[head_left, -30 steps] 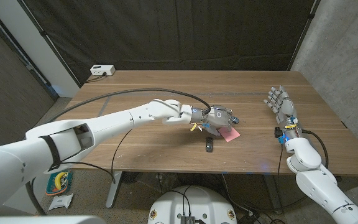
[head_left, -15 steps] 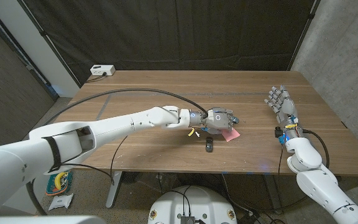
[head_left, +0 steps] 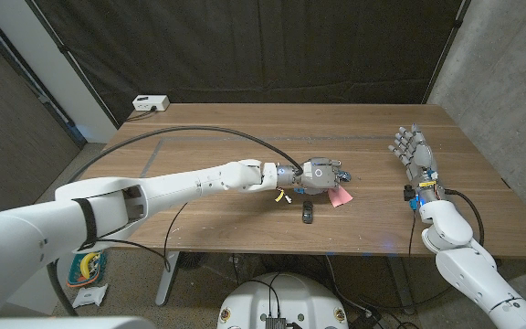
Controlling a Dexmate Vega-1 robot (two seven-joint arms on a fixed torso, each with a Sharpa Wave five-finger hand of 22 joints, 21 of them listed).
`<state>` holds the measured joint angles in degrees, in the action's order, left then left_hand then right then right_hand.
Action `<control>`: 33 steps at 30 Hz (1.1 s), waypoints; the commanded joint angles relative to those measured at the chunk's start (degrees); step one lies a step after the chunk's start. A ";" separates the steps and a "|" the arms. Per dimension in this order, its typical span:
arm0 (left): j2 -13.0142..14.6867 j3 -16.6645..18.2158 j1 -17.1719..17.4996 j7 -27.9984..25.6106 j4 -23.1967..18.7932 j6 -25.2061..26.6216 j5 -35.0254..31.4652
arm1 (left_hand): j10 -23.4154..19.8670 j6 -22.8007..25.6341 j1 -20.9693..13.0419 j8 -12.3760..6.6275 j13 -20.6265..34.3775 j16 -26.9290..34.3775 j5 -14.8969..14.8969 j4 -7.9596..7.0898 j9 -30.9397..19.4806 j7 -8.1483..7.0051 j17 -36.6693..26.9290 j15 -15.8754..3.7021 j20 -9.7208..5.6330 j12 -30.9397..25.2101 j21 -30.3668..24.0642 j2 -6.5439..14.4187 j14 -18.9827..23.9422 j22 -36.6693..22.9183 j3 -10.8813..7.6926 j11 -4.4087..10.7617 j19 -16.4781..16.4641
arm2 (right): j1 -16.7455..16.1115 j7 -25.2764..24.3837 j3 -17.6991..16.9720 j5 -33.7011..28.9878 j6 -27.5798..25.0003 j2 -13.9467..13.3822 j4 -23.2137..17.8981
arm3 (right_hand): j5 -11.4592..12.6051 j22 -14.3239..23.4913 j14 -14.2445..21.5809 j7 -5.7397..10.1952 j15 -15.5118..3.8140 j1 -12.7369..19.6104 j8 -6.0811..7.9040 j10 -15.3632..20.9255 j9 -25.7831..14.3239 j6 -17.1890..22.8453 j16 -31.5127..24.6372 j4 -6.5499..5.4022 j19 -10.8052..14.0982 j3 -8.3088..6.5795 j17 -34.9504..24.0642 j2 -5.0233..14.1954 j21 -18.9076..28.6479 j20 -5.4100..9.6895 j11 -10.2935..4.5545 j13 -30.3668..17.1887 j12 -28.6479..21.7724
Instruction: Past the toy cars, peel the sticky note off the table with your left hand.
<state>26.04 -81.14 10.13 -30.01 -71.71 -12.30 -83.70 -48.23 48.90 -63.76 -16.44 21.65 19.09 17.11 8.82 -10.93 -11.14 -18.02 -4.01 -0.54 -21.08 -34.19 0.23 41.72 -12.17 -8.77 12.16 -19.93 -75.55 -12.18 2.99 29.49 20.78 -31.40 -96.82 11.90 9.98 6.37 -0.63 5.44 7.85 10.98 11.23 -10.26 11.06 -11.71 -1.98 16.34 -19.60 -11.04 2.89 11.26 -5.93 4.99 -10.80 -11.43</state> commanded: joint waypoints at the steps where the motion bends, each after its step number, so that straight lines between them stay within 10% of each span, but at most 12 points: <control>1: -2.72 -2.52 -0.98 -11.45 7.13 1.03 3.41 | -5.29 5.97 -3.80 -1.94 1.30 2.28 -2.21 0.22 -0.47 -0.18 -2.28 -9.58 -0.21 -1.56 -1.99 2.27 2.86 -0.54 -0.99 0.15 -1.36 | -0.17 -0.20 -0.34 -0.11 -0.06 -0.07 -0.23 | 0.20 0.11 0.30 0.13 -0.19 -0.39 0.02 0.46 -0.27 0.42 0.10 0.01 0.23 0.09 -0.29 0.16 0.10 -0.25 0.10 -0.24 0.00; 10: -6.77 -4.78 -0.85 -21.17 14.94 4.49 5.45 | -12.34 14.73 -11.39 -4.47 4.60 4.90 -6.53 0.46 -0.56 0.54 -5.46 -9.89 -0.06 -4.65 -6.47 5.17 8.07 -1.24 -2.21 -0.23 -1.92 | -0.56 -0.35 -0.57 -0.06 0.05 0.00 -0.38 | 0.24 0.11 0.27 0.07 -0.15 -0.44 0.01 0.41 -0.27 0.44 0.13 0.04 0.19 0.13 -0.27 0.15 0.08 -0.25 0.07 -0.24 0.04; 23: -11.38 -6.29 -0.12 -33.32 22.55 11.86 9.62 | -13.11 17.69 -11.86 -5.36 5.79 5.25 -6.90 0.26 -0.45 0.47 -5.84 -9.88 -0.31 -5.15 -8.02 5.25 9.69 -1.54 -2.14 -0.41 -2.08 | -0.72 -0.52 -0.58 -0.17 0.29 0.16 -0.57 | 0.30 0.11 0.28 0.04 -0.17 -0.52 0.00 0.39 -0.27 0.44 0.14 0.06 0.17 0.15 -0.26 0.18 0.08 -0.21 0.08 -0.24 0.07; 33: -10.59 -0.33 3.12 -33.99 19.45 14.28 8.30 | -13.31 17.74 -12.03 -5.27 6.12 4.94 -6.89 0.28 -0.43 0.34 -5.67 -9.88 -0.63 -5.18 -8.49 5.15 9.61 -1.61 -2.14 -0.37 -1.99 | -0.35 -0.10 -0.43 0.04 0.74 0.31 -0.14 | 0.33 0.11 0.32 0.08 -0.13 -0.60 -0.02 0.39 -0.27 0.41 0.13 0.05 0.13 0.18 -0.26 0.22 0.06 -0.23 0.12 -0.24 0.08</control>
<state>16.17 -85.63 10.79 -60.46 -52.10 -1.18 -75.67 -59.43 66.43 -75.09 -21.73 24.41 24.19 10.40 9.17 -11.17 -10.77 -23.63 -6.86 -0.94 -25.33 -42.37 5.36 51.00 -13.50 -10.73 10.39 -21.61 -76.20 -12.66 2.40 29.38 21.00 -31.27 -97.39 11.90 9.98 6.38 -0.62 5.44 7.60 10.99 11.22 -10.25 11.05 -11.71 -1.98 16.33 -19.60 -11.04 3.13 11.26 -5.93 4.99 -10.80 -11.43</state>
